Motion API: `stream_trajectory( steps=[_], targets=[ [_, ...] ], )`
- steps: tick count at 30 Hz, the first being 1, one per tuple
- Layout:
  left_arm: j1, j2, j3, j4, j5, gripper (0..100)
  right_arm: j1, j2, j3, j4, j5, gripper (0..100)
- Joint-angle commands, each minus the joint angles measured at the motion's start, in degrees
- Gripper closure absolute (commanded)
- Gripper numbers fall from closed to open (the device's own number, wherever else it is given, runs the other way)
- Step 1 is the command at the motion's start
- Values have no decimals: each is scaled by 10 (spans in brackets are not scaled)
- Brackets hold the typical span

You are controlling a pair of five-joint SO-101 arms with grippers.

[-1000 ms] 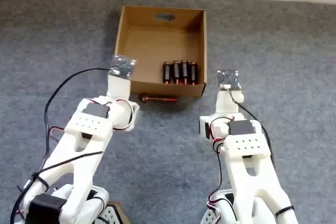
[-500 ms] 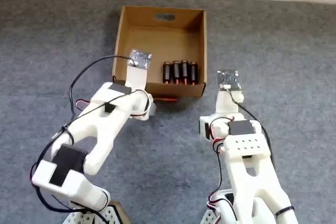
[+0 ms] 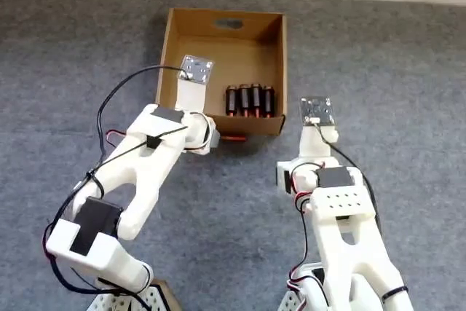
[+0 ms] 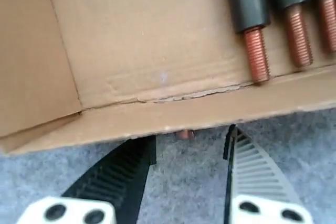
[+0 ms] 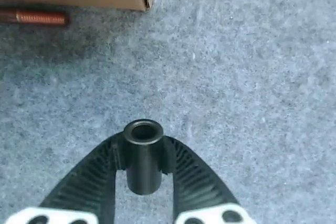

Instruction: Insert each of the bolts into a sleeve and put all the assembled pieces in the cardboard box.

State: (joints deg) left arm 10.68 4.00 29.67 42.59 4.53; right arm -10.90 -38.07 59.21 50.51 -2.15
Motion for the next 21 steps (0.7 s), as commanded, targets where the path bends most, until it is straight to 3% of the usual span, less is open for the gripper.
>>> stream_trajectory(
  steps=[1, 7, 15, 21],
  targets=[
    [6, -2, -22, -9, 2, 780, 7, 0, -3, -8, -3, 992],
    [8, -2, -17, -27, 0, 865, 7, 4, -3, -8, -3, 992],
    [9, -1, 44, -124, 0, 867, 7, 5, -3, -8, -3, 992],
    [8, -1, 55, -133, 1, 867, 7, 5, -3, -8, -3, 992]
  ],
)
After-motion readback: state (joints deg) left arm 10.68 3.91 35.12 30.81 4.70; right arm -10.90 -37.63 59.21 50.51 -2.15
